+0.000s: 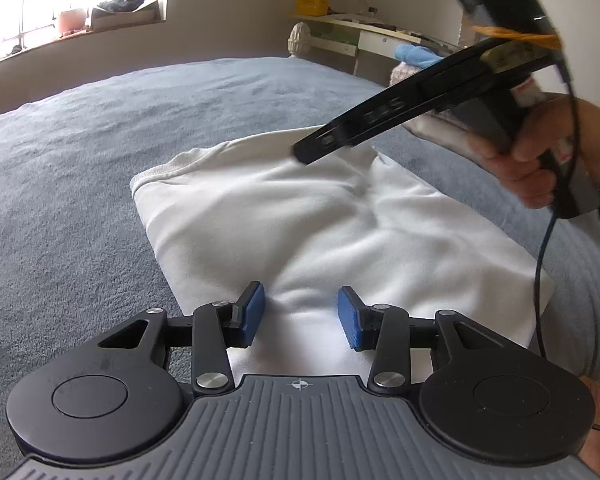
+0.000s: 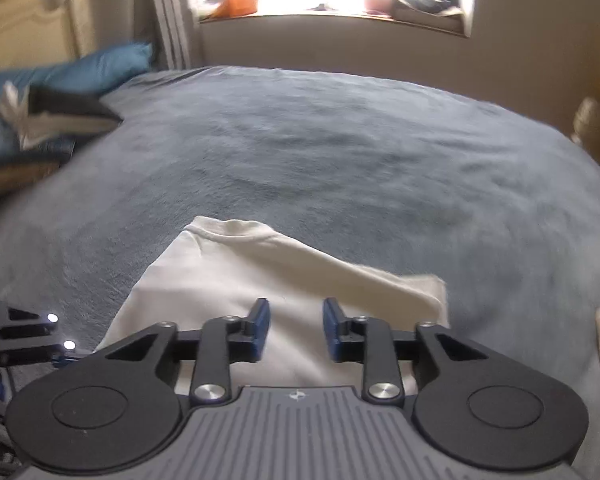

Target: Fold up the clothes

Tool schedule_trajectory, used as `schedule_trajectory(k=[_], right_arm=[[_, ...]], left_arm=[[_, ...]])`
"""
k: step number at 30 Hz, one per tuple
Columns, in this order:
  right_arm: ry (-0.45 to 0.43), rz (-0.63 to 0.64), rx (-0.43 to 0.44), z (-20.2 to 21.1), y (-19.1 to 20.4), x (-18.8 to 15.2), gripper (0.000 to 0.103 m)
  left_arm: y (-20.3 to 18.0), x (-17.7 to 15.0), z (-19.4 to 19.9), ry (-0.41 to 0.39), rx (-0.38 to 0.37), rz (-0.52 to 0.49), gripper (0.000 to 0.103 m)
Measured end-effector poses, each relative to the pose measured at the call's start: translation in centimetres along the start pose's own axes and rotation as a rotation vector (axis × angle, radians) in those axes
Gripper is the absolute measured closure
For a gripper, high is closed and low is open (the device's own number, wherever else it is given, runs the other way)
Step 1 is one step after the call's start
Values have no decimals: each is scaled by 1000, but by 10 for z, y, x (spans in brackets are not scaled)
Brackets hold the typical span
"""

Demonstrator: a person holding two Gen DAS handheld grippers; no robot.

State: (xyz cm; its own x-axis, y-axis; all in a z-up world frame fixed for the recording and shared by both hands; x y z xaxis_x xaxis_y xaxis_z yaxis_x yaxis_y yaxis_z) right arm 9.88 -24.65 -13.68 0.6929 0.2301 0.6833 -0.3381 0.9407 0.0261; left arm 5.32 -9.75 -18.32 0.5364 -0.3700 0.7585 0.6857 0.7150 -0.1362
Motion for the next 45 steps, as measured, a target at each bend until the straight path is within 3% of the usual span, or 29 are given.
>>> schedule_trajectory(k=[7, 10, 14, 17, 20, 21, 22, 23, 24, 27, 28, 30, 32, 36, 39, 41, 45], right_arm=[[75, 16, 14, -37, 9, -1, 75], [62, -89, 26, -35, -5, 2, 101], [3, -232, -22, -11, -38, 1, 103], [-73, -319, -179, 18, -77, -1, 103], [-30, -323, -525, 35, -122, -17, 100], [31, -292, -602, 33, -131, -25, 93], [106, -255, -653, 28, -136, -34, 70], [181, -217, -703, 23, -141, -43, 64], [176, -225, -695, 25, -140, -45, 64], [-36, -239, -438, 44, -100, -21, 65], [-71, -208, -351, 44, -82, -12, 65], [-93, -135, -201, 40, -48, 2, 65], [-68, -73, -113, 26, -24, 7, 65], [16, -16, -88, -11, -11, 3, 65], [55, -19, -73, -29, -11, -9, 79], [42, -14, -76, -23, -11, -9, 103], [-12, -85, -157, 0, -31, -8, 103]], left_arm=[[1, -1, 1, -6, -8, 5, 62], [2, -2, 2, -10, -16, 9, 62], [3, -2, 3, -13, -23, 17, 62], [4, -1, 2, -14, -27, 27, 62], [4, -1, 1, -14, -29, 34, 61], [4, 0, 1, -13, -28, 34, 61], [4, 0, 1, -13, -28, 35, 61], [4, 0, 1, -12, -27, 35, 61], [3, 0, 1, -12, -27, 35, 61], [4, 0, 1, -12, -24, 33, 61], [4, 0, 1, -11, -22, 32, 61], [4, 0, 0, -9, -20, 31, 60], [4, 0, 0, -7, -18, 32, 60], [4, 0, 0, -11, -18, 36, 60], [4, 0, 0, -12, -19, 36, 60], [5, 0, 1, -14, -23, 39, 60], [7, -1, 0, -17, -29, 51, 60]])
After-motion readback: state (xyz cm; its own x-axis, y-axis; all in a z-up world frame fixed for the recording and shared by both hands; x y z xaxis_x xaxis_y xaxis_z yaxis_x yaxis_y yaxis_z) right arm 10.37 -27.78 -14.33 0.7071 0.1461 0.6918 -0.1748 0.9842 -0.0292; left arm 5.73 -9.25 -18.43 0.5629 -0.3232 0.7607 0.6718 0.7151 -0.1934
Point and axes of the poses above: each gripper's, at about its wrist camera, not at the fingertips, and z roughly against the way its jaws point, y to its left, x to its top, the point moved 7 cm from there along -z, roughly the way its jaws point, and after that the axes turned 1 degree about -x, right-handed, at the moved point
